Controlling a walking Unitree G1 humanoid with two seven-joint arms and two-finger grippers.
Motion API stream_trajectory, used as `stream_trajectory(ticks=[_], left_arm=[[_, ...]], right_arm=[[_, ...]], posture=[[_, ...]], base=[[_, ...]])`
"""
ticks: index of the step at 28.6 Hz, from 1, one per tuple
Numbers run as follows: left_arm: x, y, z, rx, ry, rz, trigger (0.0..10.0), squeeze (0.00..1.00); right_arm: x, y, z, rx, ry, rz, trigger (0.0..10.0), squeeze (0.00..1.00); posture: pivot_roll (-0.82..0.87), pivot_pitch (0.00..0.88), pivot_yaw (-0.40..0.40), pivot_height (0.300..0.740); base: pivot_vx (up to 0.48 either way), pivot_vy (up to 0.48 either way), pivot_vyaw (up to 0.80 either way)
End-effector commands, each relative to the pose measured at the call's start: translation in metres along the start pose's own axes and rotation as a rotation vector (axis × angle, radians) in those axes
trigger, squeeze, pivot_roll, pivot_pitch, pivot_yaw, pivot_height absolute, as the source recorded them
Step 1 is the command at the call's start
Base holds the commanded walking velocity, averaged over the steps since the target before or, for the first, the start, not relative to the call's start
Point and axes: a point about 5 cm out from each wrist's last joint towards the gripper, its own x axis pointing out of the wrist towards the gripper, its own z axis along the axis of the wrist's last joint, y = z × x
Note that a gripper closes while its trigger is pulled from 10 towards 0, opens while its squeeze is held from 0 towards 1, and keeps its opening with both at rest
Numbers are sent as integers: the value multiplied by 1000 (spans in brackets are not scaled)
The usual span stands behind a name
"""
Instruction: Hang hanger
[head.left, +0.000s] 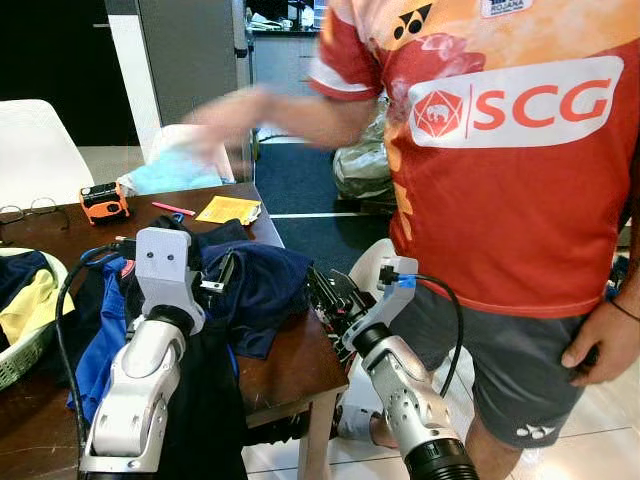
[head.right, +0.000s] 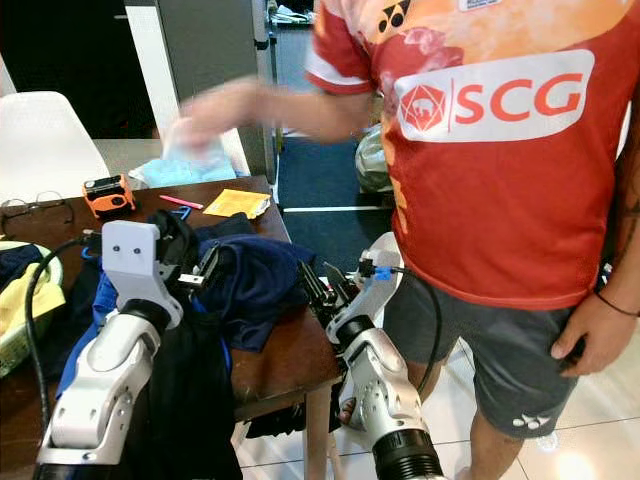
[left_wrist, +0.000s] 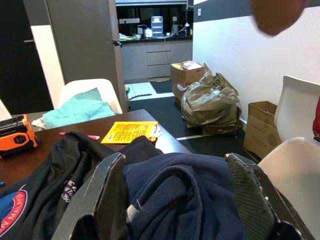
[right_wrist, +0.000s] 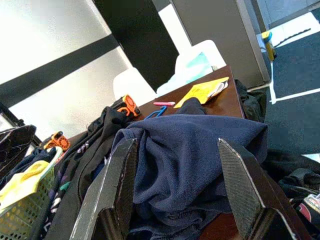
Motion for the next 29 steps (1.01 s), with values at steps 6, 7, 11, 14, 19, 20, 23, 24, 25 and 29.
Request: stream_trajectory(ticks=[6,7,11,14,19,20,23,24,25,29], left_arm=[[-8,10,-21,39,101,48,10000,0],[-8,10,-21,39,101,48,10000,0],[-13,14,-22,58,93,90,10000,0],[-13,22,-23,83,112,152,10000,0],[-13,50,-5,148,33,365,10000,0],[-14,66,17,218,-75,479,10000,0],[-14,72,33,262,-153,506,10000,0],[-11,71,35,258,-152,472,10000,0],[-11,71,35,258,-152,472,10000,0],[-6,53,-5,94,70,392,10000,0]], right_arm=[[-1,8,-9,17,21,5,10000,0],[-1,8,-9,17,21,5,10000,0],[-3,5,-7,21,32,16,10000,0],[0,6,-6,20,34,28,10000,0],[6,6,1,26,13,34,10000,0],[7,5,3,32,3,34,10000,0],[7,4,3,32,3,30,10000,0],[6,4,1,32,5,27,10000,0],[6,4,1,32,5,27,10000,0],[3,7,-3,12,21,24,10000,0]], posture=[[168,8,-46,740],[168,8,-46,740],[175,18,-70,740],[173,16,-70,740],[179,23,-73,740],[185,19,-66,740],[188,12,-63,740],[184,11,-62,740],[184,11,-62,740],[162,16,-45,740]], base=[[0,0,0],[0,0,0],[0,0,0],[0,0,0],[0,0,0],[0,0,0],[0,0,0],[0,0,0],[0,0,0],[0,0,0]])
